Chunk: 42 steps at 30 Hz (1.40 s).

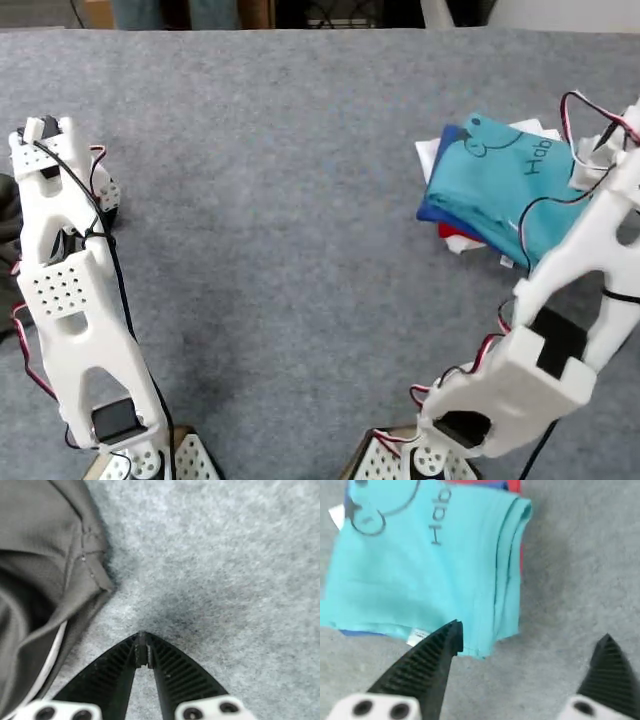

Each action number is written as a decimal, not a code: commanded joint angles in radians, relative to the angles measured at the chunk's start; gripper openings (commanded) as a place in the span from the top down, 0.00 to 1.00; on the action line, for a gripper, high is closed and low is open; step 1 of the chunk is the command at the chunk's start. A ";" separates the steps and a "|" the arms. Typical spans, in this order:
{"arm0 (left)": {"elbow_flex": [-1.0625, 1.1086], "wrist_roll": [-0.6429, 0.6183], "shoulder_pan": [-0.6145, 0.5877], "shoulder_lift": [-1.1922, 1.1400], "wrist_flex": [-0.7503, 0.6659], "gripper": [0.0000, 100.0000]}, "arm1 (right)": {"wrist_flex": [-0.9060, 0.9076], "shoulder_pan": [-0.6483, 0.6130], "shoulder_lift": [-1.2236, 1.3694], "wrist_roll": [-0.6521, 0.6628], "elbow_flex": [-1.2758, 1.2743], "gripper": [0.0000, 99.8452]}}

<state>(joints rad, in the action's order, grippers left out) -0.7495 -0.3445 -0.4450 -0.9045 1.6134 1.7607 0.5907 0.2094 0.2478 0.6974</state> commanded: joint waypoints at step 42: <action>0.282 0.411 -0.509 0.397 -0.069 0.80 | -0.002 -0.311 -0.139 -0.068 -0.053 0.97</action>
<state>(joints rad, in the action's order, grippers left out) -0.5777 0.0453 -0.9298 -0.5240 1.6548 1.7607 0.3391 0.1665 0.1741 0.7480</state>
